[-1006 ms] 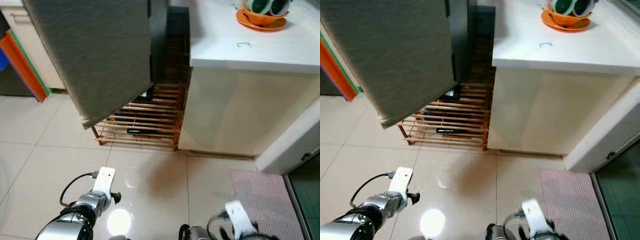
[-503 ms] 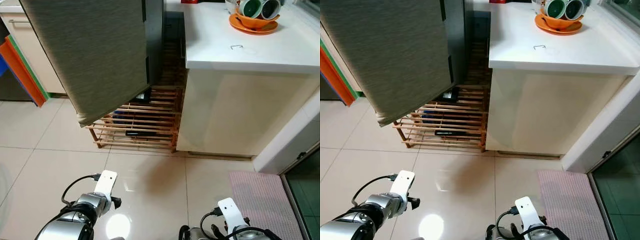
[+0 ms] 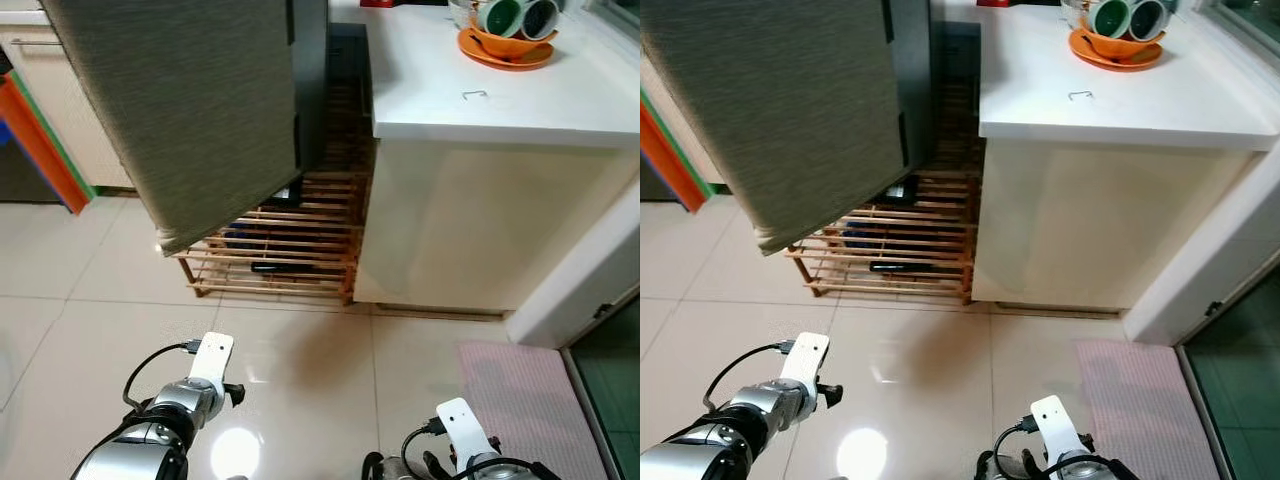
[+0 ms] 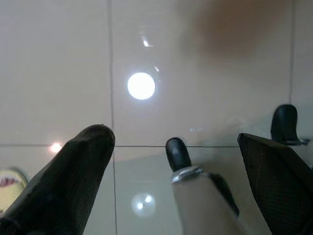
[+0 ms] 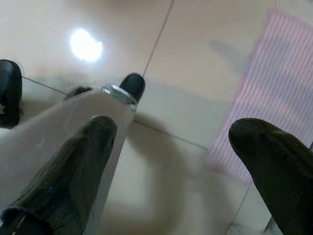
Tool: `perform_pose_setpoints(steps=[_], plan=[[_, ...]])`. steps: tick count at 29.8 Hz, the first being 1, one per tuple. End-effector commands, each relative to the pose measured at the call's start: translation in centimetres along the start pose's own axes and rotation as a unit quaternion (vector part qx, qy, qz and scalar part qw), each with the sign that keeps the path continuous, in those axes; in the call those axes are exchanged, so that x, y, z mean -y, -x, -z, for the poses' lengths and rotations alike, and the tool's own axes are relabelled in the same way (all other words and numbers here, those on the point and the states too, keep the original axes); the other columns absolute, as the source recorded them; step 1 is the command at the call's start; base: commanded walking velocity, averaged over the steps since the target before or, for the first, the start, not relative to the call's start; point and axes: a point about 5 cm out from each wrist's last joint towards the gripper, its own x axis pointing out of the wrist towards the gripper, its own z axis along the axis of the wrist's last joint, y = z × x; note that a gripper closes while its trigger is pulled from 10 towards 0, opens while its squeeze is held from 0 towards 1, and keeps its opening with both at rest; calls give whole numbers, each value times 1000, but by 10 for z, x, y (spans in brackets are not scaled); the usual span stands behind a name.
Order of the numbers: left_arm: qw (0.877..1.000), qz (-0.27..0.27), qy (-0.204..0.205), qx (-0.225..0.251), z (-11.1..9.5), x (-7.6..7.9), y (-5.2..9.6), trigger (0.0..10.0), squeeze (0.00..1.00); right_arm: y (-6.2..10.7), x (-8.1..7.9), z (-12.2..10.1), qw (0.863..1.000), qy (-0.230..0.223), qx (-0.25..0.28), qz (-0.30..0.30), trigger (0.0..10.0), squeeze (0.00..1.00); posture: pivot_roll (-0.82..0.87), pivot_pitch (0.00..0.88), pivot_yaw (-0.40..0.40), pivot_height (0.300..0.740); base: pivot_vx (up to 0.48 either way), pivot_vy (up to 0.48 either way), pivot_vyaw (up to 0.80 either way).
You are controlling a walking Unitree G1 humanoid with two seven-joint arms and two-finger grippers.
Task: Restocking fridge
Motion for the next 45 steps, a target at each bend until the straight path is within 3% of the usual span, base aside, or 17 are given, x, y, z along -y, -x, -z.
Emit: perform_pose_setpoints(steps=[1, 12, 14, 20, 35, 37, 38, 39, 41, 44, 45], plan=[[1000, -19, 10, -2, 5, -9, 0, 10000, 0, -1, -4, -1, 1000, -2, 2, -5, 10000, 0, -95, 60, 12, 726, 0, 480, 0], [999, -26, 25, 1, 6, -8, 0, 10000, 0, -1, -3, -3, 1000, 1, 5, -3, 10000, 0, -101, 61, 6, 726, 0, 480, 0], [999, -33, 25, 25, 3, -8, 0, 10000, 0, -1, -3, -2, 1000, 1, 4, -4, 10000, 0, -102, 60, 6, 726, 0, 463, 0], [998, -38, 19, 52, 0, -9, 0, 10000, 0, -1, -3, -2, 1000, 3, 4, -5, 10000, 0, -102, 57, 8, 726, 0, 0, 0], [997, -42, -15, 65, -1, -9, 1, 10000, 0, -1, -4, -5, 1000, 16, 11, -5, 10000, 0, -100, 49, 9, 726, 0, 0, 0], [995, -49, -31, 84, -4, -10, 1, 10000, 0, -1, -3, -8, 1000, 17, 24, 1, 10000, 0, -99, 48, 10, 726, 0, 0, 0], [991, -56, -31, 121, -8, -10, 3, 10000, 0, 0, 2, -23, 997, -6, 71, 18, 10000, 0, -100, 49, 14, 726, 0, 0, 0], [991, -56, -31, 121, -8, -10, 3, 10000, 0, 0, 2, -23, 997, -6, 71, 18, 10000, 0, -100, 49, 14, 726, 0, 0, 0], [982, -51, 1, 184, -12, -9, 6, 10000, 0, 3, 6, -57, 987, -24, 155, 24, 10000, 0, -99, 55, 16, 726, 255, 0, 0], [978, -41, 16, 206, -14, -8, 7, 10000, 0, 5, 8, -71, 981, -38, 191, 21, 10000, 0, -98, 59, 18, 726, 305, 210, 0], [973, -36, 28, 224, -15, -8, 8, 10000, 0, 8, 10, -85, 973, -45, 226, 16, 10000, 0, -94, 65, 19, 726, 319, 360, 0]])
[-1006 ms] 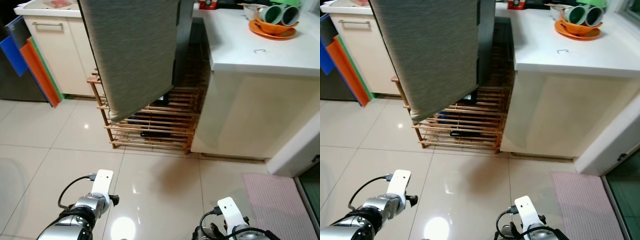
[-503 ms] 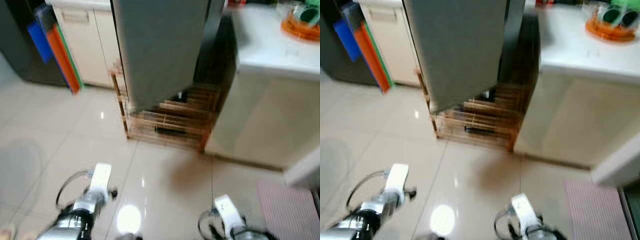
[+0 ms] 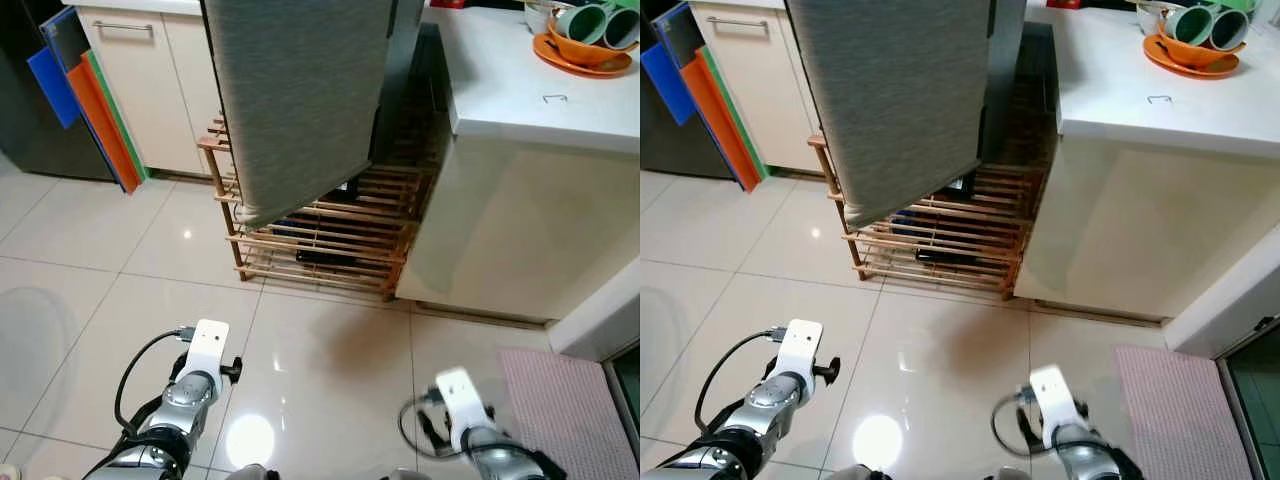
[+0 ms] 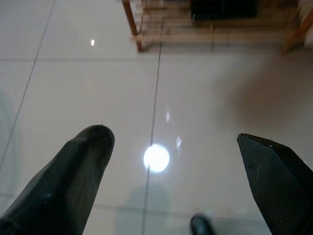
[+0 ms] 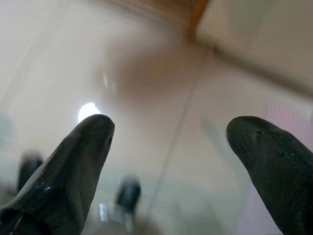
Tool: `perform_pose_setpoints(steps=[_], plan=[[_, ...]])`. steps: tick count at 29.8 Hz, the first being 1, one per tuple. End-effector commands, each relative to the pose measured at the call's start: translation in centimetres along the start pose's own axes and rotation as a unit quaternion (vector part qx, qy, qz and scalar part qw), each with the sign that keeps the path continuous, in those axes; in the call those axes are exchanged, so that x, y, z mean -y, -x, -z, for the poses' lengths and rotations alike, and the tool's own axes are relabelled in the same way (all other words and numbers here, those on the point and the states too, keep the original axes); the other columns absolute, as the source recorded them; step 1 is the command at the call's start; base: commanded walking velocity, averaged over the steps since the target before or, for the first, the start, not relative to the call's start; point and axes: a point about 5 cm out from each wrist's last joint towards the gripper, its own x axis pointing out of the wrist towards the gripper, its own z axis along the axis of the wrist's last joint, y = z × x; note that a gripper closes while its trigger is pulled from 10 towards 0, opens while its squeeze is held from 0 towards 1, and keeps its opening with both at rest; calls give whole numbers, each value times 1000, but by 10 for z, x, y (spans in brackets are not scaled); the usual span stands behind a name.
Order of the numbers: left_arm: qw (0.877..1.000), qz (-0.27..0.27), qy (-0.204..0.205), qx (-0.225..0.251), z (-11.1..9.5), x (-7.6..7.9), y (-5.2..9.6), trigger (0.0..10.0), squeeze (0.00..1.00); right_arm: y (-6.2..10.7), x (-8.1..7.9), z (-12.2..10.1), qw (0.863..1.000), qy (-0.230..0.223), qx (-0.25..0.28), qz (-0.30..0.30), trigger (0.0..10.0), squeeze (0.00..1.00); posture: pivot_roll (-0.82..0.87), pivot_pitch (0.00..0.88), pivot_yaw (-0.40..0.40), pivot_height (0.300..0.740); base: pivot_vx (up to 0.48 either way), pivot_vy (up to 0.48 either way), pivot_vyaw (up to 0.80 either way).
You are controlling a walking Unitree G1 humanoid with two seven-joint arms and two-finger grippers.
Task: Restocking fridge
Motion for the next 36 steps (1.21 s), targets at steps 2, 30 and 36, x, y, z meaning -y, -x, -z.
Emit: perform_pose_setpoints(steps=[2, 30, 36], plan=[[999, 2, 11, 48, -7, -2, 2, 10000, 0, -3, 2, -32, 996, -20, 86, -14, 10000, 0, -88, 69, 17, 726, 317, 358, 0], [931, 57, 26, 359, -123, 22, 42, 10000, 0, 40, -19, -166, 913, -53, 390, -104, 10000, 0, -79, 67, 3, 726, 263, 268, 0], [930, 61, 14, 362, -134, 30, 45, 10000, 0, 36, -28, -205, 902, -43, 416, -110, 10000, 0, -73, 67, 2, 726, 0, 0, 0]])
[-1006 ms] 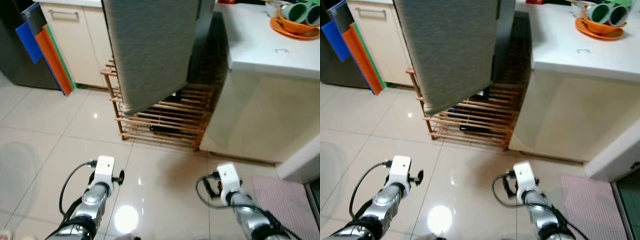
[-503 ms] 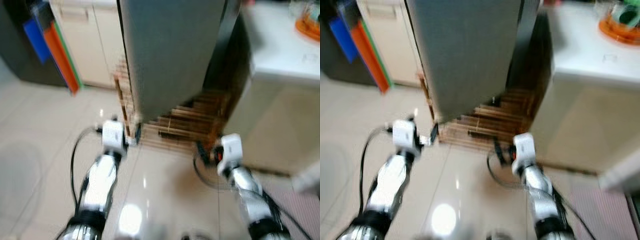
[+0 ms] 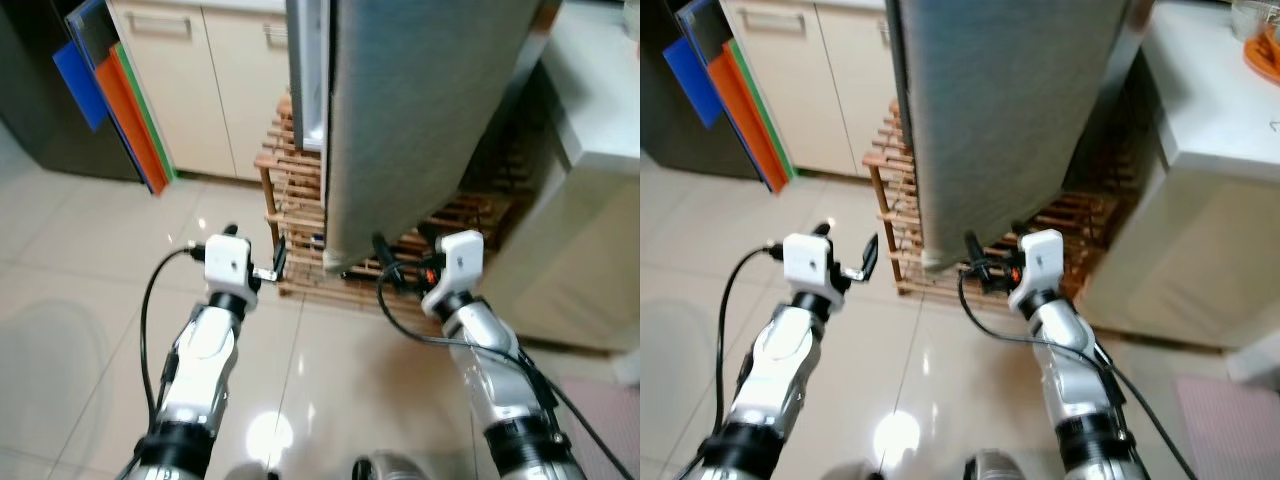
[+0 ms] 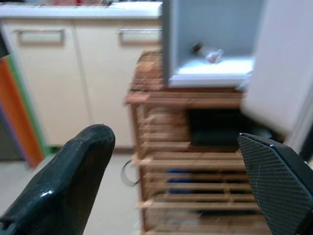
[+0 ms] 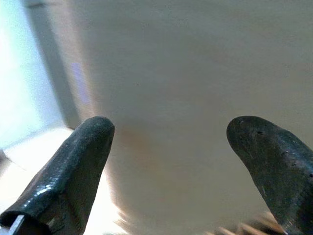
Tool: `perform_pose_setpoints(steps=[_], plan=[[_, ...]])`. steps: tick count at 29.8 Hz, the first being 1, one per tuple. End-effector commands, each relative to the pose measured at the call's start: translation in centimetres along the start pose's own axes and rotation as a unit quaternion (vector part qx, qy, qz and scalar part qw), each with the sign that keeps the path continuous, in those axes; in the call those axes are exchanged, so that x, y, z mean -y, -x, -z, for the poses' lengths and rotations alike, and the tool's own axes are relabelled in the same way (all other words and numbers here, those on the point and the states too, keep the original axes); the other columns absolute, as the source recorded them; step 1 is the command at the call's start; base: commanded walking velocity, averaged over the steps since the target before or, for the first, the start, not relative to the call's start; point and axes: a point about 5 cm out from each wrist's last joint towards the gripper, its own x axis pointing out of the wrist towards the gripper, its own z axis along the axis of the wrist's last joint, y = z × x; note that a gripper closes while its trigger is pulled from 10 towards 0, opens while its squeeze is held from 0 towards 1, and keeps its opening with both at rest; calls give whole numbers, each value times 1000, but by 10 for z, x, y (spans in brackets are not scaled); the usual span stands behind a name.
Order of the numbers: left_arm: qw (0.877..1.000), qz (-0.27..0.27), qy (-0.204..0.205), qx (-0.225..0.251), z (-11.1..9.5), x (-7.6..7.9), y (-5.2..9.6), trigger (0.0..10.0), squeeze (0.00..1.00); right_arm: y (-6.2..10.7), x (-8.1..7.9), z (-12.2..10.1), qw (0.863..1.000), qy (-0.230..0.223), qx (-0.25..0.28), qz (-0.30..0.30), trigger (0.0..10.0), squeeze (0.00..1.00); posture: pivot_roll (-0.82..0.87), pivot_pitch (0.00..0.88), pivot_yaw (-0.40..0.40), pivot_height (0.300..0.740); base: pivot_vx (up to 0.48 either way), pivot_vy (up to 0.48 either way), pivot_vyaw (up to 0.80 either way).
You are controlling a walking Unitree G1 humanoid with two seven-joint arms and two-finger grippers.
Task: Restocking fridge
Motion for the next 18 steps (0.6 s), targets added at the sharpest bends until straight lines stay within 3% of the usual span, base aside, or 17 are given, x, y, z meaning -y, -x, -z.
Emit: perform_pose_setpoints(steps=[1, 7, 10, 14, 18], plan=[[1000, 2, -1, 2, -5, 4, -2, 10000, 0, -2, 4, 3, 1000, 7, -12, 8, 10000, 0, -73, 67, 2, 726, 0, 0, 0], [1000, 10, -1, 7, -14, 5, -2, 10000, 0, -37, -3, -24, 1000, -10, 16, 10, 10000, 0, -37, 88, -9, 726, 0, 0, 0], [1000, 17, -4, 9, -19, 3, -1, 10000, 0, -59, -16, -36, 999, -17, 31, -11, 10000, 0, -16, 146, 9, 726, 0, 0, 0], [1000, 17, -1, -2, -19, 1, 2, 10000, 0, -87, -28, -46, 999, -29, 28, -17, 10000, 0, -14, 148, 11, 726, 0, 0, 0], [1000, 26, -6, -6, -18, 5, 2, 10000, 0, -98, -36, -55, 999, -30, 24, -24, 10000, 0, -5, 137, 2, 726, 0, 0, 0]])
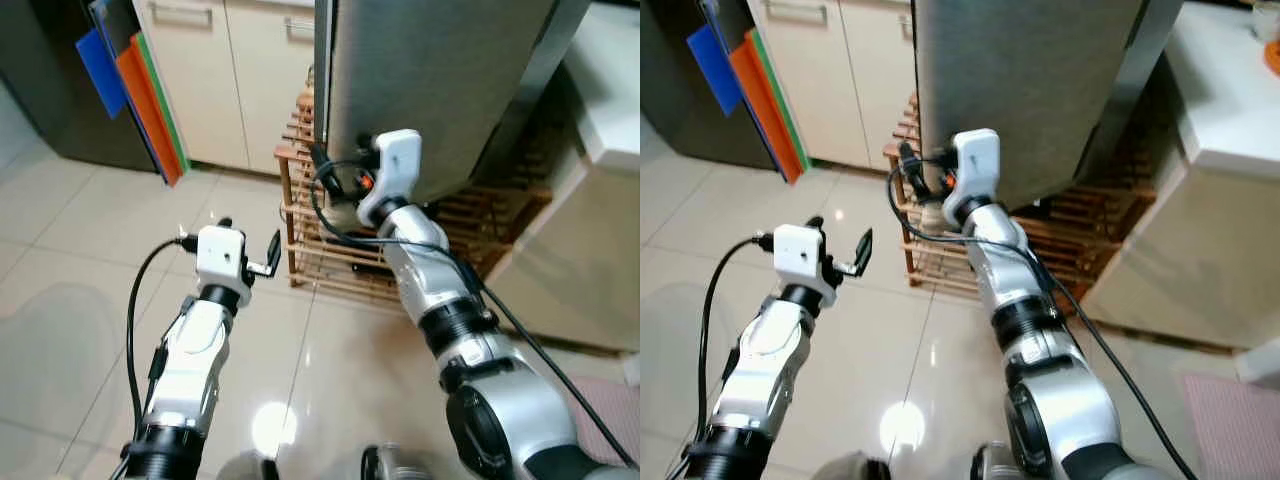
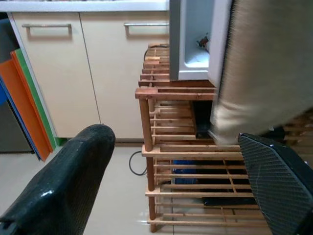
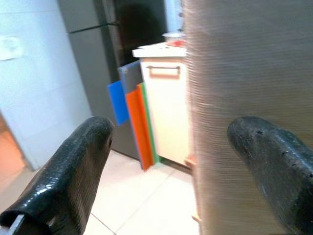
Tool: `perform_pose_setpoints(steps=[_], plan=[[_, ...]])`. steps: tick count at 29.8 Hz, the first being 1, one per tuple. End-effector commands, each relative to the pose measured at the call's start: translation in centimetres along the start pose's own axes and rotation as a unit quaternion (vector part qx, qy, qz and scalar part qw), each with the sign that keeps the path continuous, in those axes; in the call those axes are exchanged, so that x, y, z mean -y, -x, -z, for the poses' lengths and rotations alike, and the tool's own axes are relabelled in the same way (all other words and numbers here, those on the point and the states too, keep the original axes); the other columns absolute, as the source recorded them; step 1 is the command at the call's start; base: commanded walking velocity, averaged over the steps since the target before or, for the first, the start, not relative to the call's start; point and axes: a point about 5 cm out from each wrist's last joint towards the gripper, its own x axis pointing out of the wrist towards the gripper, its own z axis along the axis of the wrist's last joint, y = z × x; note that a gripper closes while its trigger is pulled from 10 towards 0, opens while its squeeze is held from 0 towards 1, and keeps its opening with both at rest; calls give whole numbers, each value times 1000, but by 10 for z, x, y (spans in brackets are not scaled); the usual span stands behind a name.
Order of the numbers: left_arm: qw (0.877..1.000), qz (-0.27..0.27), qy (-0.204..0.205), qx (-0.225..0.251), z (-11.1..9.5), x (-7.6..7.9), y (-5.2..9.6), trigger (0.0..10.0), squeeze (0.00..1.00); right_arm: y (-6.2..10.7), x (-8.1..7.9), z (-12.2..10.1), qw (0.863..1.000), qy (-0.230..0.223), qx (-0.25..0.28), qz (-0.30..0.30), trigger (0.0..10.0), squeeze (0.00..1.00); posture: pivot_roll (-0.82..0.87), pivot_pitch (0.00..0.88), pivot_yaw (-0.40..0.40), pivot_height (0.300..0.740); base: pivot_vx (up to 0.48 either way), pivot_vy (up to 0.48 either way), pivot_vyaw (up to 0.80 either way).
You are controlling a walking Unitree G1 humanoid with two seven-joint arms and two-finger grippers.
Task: Restocking fridge
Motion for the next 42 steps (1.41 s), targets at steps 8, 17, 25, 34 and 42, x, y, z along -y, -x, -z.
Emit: perform_pose_setpoints(steps=[8, 17, 25, 34, 42], plan=[[1000, 11, 2, -24, 5, 8, -3, 10000, 0, 19, 17, 25, 999, -35, -26, 13, 10000, 0, -32, 94, -12, 726, 0, 0, 0], [998, 22, -30, -55, 12, 12, -12, 10000, 0, 74, 29, 62, 998, -4, -58, 22, 10000, 0, -59, 60, -7, 726, 0, 0, 0], [998, 24, 11, -65, 14, 9, -16, 10000, 0, 127, 61, 70, 986, 33, -65, 151, 10000, 0, -72, 20, 31, 726, 0, 0, 0], [998, 16, -6, -62, 12, 5, -19, 10000, 0, 139, 59, 70, 982, 37, -74, 170, 10000, 0, -74, 22, 28, 726, 0, 0, 0], [998, 4, 14, -59, 11, 4, -21, 10000, 0, 135, 53, 68, 984, 35, -80, 159, 10000, 0, -68, 25, 19, 726, 0, 74, 0]])
